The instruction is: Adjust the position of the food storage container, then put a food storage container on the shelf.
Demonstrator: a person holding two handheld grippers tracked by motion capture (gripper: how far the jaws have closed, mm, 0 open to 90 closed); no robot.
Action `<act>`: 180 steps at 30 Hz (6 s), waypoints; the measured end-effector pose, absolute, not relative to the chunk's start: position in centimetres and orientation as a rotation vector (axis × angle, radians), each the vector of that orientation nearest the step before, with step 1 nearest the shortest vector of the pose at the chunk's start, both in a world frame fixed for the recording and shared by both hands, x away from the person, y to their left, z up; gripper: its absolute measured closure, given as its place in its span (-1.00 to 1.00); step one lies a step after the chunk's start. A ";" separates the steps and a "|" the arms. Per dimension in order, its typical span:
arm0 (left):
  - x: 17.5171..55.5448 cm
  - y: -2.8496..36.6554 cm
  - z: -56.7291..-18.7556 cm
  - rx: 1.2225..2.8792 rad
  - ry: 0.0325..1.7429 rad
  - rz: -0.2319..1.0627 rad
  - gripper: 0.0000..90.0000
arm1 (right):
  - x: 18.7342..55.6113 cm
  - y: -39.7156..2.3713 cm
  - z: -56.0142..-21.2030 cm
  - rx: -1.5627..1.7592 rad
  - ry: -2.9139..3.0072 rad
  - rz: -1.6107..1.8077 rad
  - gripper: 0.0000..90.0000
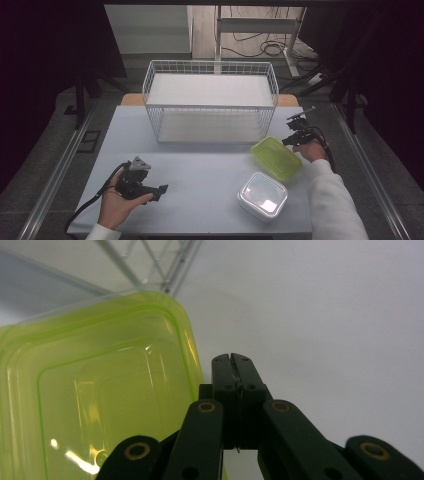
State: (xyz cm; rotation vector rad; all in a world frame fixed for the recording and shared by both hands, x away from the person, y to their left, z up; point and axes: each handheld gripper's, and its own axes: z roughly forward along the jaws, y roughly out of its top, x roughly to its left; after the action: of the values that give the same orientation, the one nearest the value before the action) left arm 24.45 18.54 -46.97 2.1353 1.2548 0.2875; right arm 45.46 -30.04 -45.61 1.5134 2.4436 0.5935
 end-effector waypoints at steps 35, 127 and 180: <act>24.4 18.4 -47.1 2.144 1.251 0.282 -0.71 | 37.5 -33.1 -44.2 1.571 2.412 0.535 0.98; 24.4 19.7 -46.6 2.003 1.323 0.252 -0.66 | 35.8 -22.5 -42.4 1.314 2.460 0.971 -0.14; 35.8 14.9 -43.8 1.959 1.346 -0.025 -0.30 | 35.6 -22.3 -43.5 1.438 2.426 1.119 -0.23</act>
State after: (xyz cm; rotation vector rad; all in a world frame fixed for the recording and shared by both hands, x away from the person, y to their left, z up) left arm 35.78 14.90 -43.75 1.9589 1.3462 -0.0250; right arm 35.55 -22.31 -43.54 1.4385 2.4264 1.1192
